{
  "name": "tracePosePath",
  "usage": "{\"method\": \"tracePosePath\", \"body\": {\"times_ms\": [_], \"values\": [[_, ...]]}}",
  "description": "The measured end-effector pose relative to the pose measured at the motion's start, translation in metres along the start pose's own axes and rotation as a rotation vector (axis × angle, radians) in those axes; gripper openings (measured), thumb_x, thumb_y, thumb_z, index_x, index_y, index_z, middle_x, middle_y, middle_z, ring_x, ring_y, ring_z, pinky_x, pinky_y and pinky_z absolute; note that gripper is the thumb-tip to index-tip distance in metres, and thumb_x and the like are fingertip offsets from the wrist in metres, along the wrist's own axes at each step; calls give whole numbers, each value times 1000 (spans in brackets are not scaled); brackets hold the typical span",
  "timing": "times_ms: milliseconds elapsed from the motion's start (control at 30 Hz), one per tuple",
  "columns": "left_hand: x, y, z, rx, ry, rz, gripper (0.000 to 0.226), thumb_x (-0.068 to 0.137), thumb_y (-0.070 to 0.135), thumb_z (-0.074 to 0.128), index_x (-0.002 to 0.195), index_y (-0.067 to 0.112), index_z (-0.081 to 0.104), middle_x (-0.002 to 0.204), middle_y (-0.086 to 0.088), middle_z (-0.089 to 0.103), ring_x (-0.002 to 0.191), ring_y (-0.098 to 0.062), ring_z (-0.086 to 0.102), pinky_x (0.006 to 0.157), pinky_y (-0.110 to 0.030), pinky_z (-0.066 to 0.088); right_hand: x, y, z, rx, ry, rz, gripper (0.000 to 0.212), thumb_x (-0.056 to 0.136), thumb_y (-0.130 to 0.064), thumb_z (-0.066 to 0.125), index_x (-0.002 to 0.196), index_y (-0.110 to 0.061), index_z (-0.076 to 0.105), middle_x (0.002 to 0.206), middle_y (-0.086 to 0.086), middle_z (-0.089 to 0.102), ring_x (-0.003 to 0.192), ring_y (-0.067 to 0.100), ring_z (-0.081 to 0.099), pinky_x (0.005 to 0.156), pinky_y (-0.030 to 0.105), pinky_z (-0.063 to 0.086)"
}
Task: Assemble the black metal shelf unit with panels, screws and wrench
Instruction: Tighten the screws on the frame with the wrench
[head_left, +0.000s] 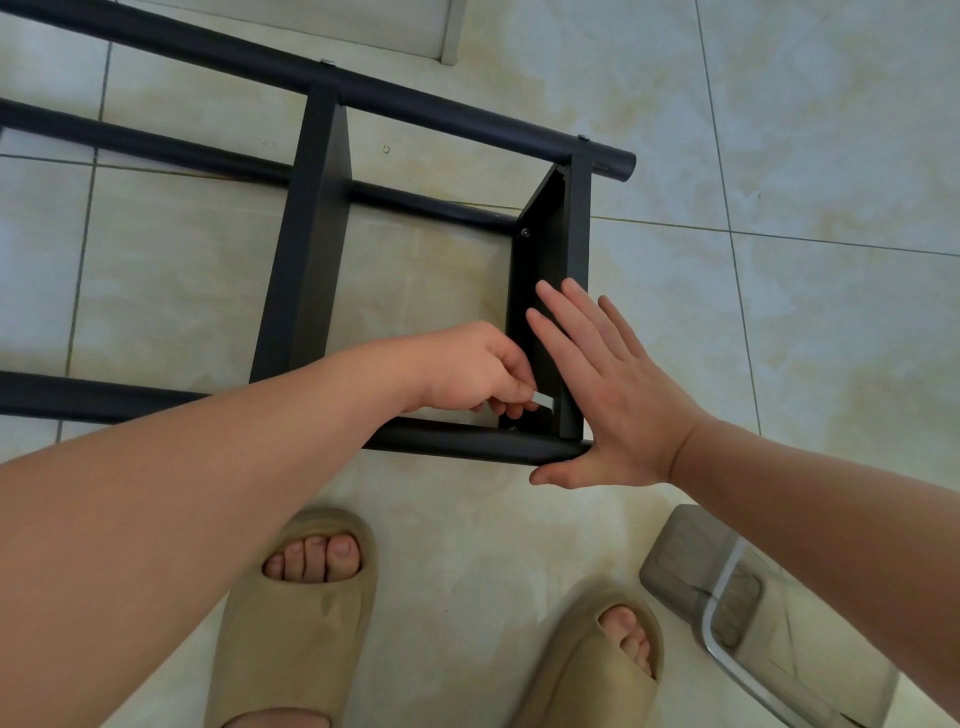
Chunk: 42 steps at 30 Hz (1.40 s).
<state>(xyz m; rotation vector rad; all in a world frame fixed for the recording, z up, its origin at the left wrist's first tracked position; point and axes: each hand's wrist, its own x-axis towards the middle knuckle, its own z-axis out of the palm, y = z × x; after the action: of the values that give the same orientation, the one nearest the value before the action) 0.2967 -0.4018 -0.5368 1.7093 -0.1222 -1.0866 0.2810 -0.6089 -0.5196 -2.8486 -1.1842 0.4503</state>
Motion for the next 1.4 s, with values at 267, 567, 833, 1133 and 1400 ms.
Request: {"method": "tracePosePath", "body": {"times_ms": [267, 567, 833, 1133, 1400], "values": [[-2, -4, 3, 3, -39, -16, 19, 94, 9, 64, 79, 18, 71, 65, 7, 63, 59, -5, 53, 60, -16, 43, 0, 0, 0, 7, 11, -2, 131, 71, -90, 50, 160, -1, 14, 169, 15, 0, 156, 31, -7, 124, 58, 10], [-2, -4, 4, 112, -93, -24, 20, 91, 21, 70, 72, 28, 69, 60, 14, 62, 60, -4, 54, 65, -22, 42, 0, 0, -1, 16, 12, 0, 131, 70, -90, 51, 160, -2, 14, 169, 14, 0, 156, 30, -7, 125, 58, 11], [-1, -8, 3, 45, -51, 17, 8, 89, 16, 73, 88, 24, 72, 73, 5, 72, 66, -7, 63, 70, -23, 51, 0, 0, 0, 26, 16, 0, 131, 70, -89, 52, 160, -2, 15, 169, 14, 1, 156, 31, -7, 124, 58, 13], [2, -2, -1, 6, 88, -47, 15, 90, 11, 64, 85, 23, 71, 73, 3, 61, 72, -12, 54, 68, -25, 46, 0, 1, 1, 33, 17, -2, 130, 70, -89, 51, 160, -2, 15, 169, 14, 1, 156, 31, -7, 124, 59, 13], [7, 1, 7, -421, 7, -161, 5, 95, 15, 63, 93, 15, 67, 73, 3, 65, 67, -8, 57, 62, -21, 43, 0, 1, 0, 21, 12, -4, 130, 71, -91, 49, 160, -2, 14, 169, 14, 0, 156, 31, -8, 123, 59, 14]]}}
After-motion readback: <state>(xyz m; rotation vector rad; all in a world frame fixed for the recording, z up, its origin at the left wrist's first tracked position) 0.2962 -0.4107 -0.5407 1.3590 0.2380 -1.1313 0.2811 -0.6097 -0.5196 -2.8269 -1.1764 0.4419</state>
